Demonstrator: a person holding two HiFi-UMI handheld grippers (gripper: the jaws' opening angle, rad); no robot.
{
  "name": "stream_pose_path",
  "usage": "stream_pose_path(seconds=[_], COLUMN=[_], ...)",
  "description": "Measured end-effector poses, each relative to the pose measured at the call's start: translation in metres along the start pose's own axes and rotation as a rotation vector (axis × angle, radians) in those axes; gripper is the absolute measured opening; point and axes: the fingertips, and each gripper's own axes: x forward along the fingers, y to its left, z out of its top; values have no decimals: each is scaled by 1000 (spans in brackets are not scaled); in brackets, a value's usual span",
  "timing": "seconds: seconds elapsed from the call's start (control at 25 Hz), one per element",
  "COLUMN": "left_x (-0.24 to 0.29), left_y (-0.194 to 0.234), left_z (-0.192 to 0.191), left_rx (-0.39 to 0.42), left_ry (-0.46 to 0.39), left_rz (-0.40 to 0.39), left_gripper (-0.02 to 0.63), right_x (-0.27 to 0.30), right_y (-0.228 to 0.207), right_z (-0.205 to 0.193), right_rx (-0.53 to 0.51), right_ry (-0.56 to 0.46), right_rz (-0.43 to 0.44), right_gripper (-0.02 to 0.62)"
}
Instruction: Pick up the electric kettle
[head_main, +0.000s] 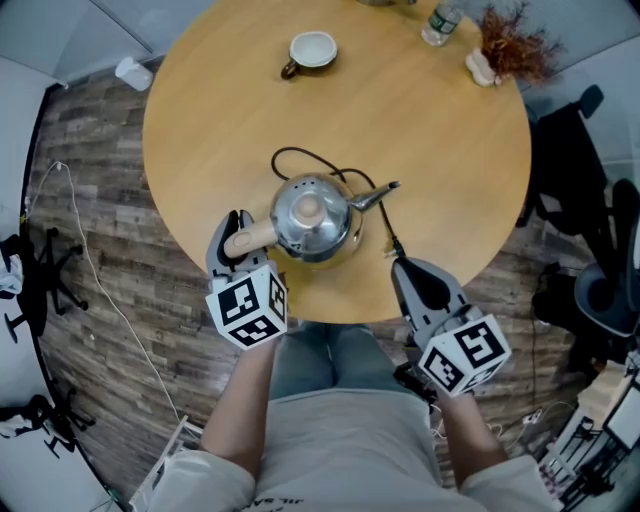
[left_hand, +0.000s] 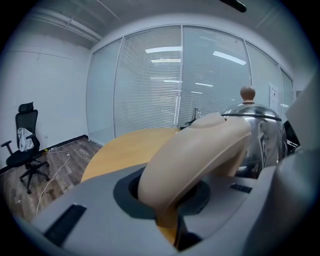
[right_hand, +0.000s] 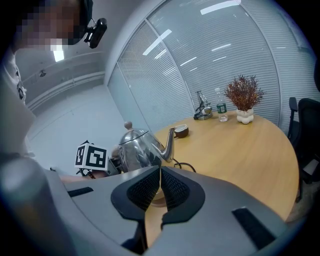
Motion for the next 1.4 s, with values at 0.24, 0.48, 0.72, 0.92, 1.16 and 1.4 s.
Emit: stream_pose_path(seconds=[0.24, 0.48, 0.72, 0.92, 1.16, 1.4], left_x=[-5, -12, -25, -38, -54, -74], left_y=[4, 3, 2, -3, -11, -18], left_z=[13, 33, 48, 67, 82, 96], left_rx=[0, 12, -18, -1, -5, 10], left_ry=[-17, -38, -35, -58, -59, -72], left_rz=[-2, -23, -44, -67, -123, -168], left_gripper=[43, 43, 43, 43, 44, 43], right_x=[0, -3, -13, -25, -41, -55], right_y=[3, 5, 6, 4, 8, 16], right_z=[8, 21, 33, 49, 66, 76], right_rx=[-10, -21, -41, -81, -105, -124], right_ry=[-18, -42, -69, -104, -143, -168], right_rz=[4, 3, -1, -3, -13, -13], right_gripper=[32, 32, 32, 32, 32, 32])
